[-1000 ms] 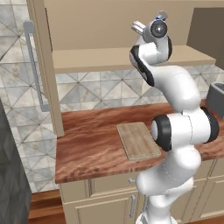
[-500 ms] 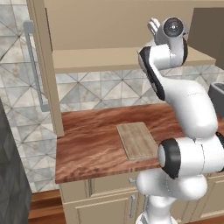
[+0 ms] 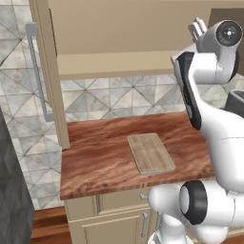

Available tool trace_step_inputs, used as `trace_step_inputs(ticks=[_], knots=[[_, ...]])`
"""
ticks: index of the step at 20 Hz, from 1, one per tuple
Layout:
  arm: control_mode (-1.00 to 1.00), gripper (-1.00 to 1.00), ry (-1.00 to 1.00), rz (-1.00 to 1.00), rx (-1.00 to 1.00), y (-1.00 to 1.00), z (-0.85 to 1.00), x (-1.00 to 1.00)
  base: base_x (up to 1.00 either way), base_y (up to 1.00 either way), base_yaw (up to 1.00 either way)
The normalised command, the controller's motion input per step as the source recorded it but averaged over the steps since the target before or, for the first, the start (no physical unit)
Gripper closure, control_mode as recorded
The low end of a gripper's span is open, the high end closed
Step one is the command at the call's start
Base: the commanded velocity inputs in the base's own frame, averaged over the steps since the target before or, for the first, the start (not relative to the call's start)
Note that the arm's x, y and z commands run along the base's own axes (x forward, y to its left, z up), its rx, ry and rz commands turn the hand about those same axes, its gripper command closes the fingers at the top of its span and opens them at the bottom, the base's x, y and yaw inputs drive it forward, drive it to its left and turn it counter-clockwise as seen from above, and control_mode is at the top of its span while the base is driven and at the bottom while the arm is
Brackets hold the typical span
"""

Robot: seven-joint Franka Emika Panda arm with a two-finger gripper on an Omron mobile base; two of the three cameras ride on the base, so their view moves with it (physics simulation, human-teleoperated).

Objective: Grab the spray bottle from the cabinet, then place it next to the cutting board for sanitizing. Then grab the dish brush from the countertop next to the sink and place it next to the cutting board.

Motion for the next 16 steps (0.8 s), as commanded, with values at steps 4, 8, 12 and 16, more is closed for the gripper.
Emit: trace_step_inputs(ticks=[4,8,12,16], knots=[[-1.00,1.00,0.00,0.24,-0.26,-0.01,-0.46,-1.00,0.00,0.00,0.00],[-1.00,1.00,0.04,0.43,-0.33,0.00,-0.97,-0.78,0.00,0.00,0.00],[-1.00,1.00,-0.01,0.77,-0.30,0.03,-1.00,-0.40,0.00,0.00,0.00],[-1.00,1.00,-0.11,0.91,-0.25,0.06,-1.00,-0.03,0.00,0.00,0.00]])
